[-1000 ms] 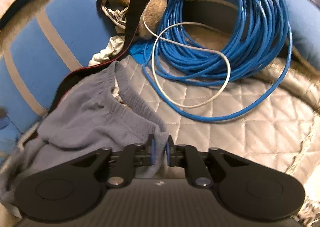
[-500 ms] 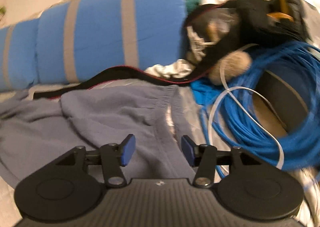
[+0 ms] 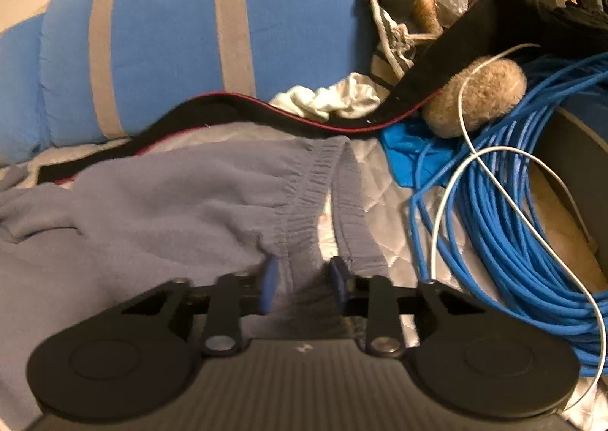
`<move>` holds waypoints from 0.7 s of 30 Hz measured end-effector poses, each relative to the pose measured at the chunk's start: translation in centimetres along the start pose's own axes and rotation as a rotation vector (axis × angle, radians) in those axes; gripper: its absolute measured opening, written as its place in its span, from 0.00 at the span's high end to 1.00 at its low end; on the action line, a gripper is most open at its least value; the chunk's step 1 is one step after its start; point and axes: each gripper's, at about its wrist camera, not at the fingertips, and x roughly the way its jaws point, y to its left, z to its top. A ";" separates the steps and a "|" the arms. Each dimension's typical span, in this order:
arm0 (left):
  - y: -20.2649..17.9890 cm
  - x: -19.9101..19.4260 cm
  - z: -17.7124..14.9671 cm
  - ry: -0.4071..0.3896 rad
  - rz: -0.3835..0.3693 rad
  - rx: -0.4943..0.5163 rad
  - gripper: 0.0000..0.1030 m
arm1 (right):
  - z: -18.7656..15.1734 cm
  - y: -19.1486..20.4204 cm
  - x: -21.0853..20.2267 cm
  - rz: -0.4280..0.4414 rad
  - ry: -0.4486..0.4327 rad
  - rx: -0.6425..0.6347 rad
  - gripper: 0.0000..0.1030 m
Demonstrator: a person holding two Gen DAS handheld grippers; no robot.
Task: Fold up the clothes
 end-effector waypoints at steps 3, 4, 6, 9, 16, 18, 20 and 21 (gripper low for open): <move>0.3 0.3 -0.1 0.011 0.012 -0.016 0.21 | 0.1 -0.3 -0.3 -0.005 0.004 -0.005 0.93; 0.4 0.4 -0.1 0.014 0.017 -0.021 0.21 | 0.2 -0.4 -0.4 -0.007 0.006 -0.003 0.94; 0.6 0.5 -0.1 0.019 0.020 -0.033 0.21 | 0.5 -0.6 -0.7 -0.025 0.007 0.002 0.95; 0.7 0.6 -0.1 0.020 0.021 -0.042 0.21 | 1.2 -1.6 -1.3 -0.071 -0.007 0.047 0.96; 0.9 0.7 -0.2 0.026 0.017 -0.044 0.21 | 1.9 -3.1 -0.5 -0.094 0.016 0.073 0.96; 0.9 0.6 -0.2 0.025 0.017 -0.040 0.21 | 1.7 -3.1 0.5 -0.110 0.037 0.070 0.96; 1.1 0.4 -0.2 0.022 0.021 -0.039 0.21 | 1.4 -3.0 1.6 -0.122 0.065 0.071 0.94; 1.3 0.4 -0.2 0.020 0.023 -0.039 0.21 | 1.2 -2.9 1.9 -0.129 0.074 0.067 0.89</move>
